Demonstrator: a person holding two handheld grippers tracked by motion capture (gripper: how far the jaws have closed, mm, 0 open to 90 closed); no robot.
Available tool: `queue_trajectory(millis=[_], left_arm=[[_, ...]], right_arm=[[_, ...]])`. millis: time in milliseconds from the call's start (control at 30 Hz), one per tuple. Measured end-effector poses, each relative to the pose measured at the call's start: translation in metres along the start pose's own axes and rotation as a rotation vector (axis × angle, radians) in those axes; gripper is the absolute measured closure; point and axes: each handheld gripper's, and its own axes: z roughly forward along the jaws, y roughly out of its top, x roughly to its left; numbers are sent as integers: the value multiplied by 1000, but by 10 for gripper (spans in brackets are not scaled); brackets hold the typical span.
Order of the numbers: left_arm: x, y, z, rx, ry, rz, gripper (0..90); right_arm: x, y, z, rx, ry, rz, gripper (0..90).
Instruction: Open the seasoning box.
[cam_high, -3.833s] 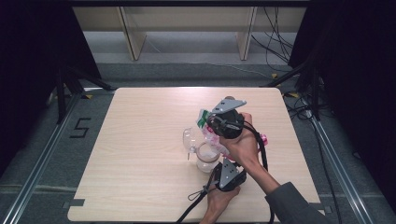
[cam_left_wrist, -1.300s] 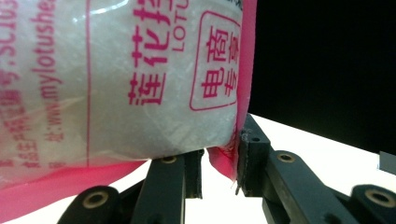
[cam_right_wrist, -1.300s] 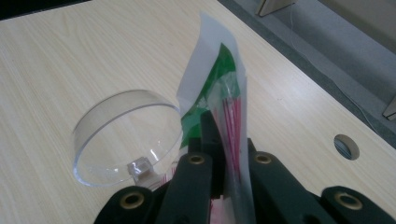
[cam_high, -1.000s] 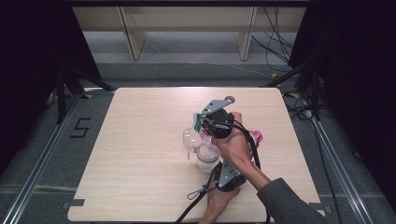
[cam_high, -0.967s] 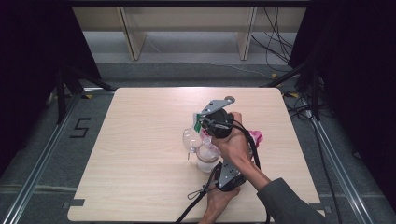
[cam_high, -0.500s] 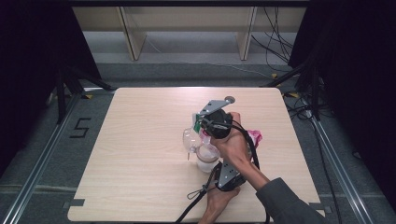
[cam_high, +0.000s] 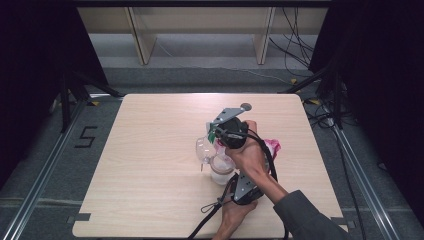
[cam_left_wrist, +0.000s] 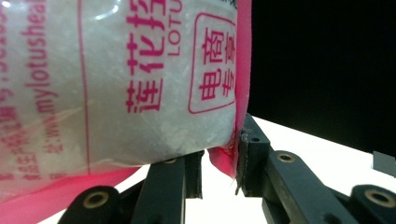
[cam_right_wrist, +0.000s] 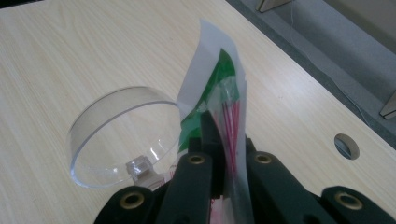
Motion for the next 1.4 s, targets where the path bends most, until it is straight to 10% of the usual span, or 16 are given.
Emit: queue_trajectory(millis=[1400], left_arm=[[-3,3,0,-6,3,20,744]], right_arm=[[2,4,0,16,-2,-15,900]])
